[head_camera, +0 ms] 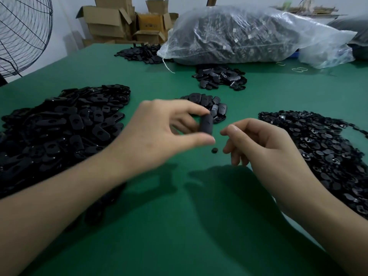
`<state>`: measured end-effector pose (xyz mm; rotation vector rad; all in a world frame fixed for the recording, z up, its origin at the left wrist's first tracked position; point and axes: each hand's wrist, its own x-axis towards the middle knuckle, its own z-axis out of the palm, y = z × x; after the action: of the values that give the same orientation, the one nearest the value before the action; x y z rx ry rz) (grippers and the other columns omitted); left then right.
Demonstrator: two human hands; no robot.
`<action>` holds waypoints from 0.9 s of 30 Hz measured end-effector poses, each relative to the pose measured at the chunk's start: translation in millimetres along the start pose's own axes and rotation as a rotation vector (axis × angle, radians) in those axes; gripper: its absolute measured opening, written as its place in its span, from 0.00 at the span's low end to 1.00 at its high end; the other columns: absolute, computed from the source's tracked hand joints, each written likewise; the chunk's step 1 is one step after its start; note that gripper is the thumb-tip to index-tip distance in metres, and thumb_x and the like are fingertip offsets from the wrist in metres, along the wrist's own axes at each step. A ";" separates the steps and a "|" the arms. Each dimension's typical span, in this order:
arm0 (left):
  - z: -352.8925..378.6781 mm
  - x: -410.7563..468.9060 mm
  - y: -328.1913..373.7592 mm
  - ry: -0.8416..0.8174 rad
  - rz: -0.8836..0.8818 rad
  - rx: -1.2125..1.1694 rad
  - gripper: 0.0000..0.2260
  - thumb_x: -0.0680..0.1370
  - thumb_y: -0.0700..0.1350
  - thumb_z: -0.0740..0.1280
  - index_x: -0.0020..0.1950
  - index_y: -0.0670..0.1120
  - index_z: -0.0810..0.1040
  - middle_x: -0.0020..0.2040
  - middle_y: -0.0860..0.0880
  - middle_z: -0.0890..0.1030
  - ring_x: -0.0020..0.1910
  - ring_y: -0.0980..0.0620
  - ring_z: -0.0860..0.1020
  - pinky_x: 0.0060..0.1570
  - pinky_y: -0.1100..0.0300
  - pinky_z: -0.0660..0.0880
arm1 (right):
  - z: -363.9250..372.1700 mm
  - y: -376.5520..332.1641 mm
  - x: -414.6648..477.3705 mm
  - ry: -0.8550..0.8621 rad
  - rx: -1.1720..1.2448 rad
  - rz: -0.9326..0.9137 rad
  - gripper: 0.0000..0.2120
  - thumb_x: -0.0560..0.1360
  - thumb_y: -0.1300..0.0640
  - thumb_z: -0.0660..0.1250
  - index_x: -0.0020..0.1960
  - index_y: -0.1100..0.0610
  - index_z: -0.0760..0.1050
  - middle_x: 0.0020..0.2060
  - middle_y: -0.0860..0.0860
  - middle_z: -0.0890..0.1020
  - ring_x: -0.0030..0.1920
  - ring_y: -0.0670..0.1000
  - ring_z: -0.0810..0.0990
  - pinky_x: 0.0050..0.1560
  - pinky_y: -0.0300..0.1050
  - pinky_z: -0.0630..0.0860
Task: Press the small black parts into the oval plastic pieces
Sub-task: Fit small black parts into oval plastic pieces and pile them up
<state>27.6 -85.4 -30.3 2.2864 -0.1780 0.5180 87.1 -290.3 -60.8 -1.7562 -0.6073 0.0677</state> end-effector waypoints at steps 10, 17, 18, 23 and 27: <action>10.9 104.3 -69.8 0.106 -0.271 0.301 0.20 0.77 0.60 0.71 0.67 0.55 0.80 0.59 0.47 0.72 0.60 0.47 0.75 0.63 0.54 0.71 | -3.2 10.6 0.8 -0.100 -0.882 -0.196 0.15 0.80 0.48 0.67 0.66 0.42 0.79 0.49 0.44 0.74 0.55 0.48 0.72 0.57 0.52 0.74; 30.9 117.8 -71.6 0.032 -0.341 0.386 0.24 0.79 0.62 0.67 0.73 0.55 0.76 0.69 0.43 0.71 0.73 0.43 0.65 0.74 0.48 0.64 | -5.2 5.4 -0.6 -0.116 -0.933 -0.224 0.10 0.80 0.46 0.65 0.58 0.40 0.82 0.47 0.43 0.76 0.52 0.49 0.71 0.53 0.52 0.73; 30.9 116.5 -68.4 0.022 -0.348 0.391 0.25 0.80 0.62 0.66 0.75 0.54 0.74 0.71 0.43 0.70 0.75 0.42 0.63 0.75 0.48 0.63 | -5.5 5.1 -0.7 -0.111 -0.926 -0.222 0.09 0.79 0.46 0.66 0.56 0.41 0.82 0.47 0.43 0.76 0.52 0.49 0.72 0.53 0.53 0.73; 5.5 106.1 -48.2 -0.047 -0.333 0.391 0.22 0.83 0.59 0.63 0.74 0.50 0.76 0.71 0.47 0.74 0.67 0.48 0.72 0.68 0.53 0.68 | -6.8 2.6 -1.8 -0.094 -0.886 -0.225 0.02 0.77 0.46 0.69 0.48 0.42 0.80 0.44 0.42 0.76 0.50 0.48 0.72 0.51 0.52 0.73; -40.1 88.3 -41.7 -0.287 -0.390 0.571 0.13 0.83 0.53 0.66 0.65 0.52 0.83 0.64 0.53 0.82 0.58 0.52 0.78 0.59 0.59 0.71 | -6.8 4.6 -1.6 -0.081 -0.852 -0.209 0.04 0.76 0.46 0.70 0.50 0.42 0.78 0.42 0.41 0.75 0.49 0.48 0.72 0.52 0.52 0.73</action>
<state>107.0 -24.9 3.9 2.8495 0.3150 0.0280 89.8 -297.7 -63.5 -2.4975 -0.9638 -0.3099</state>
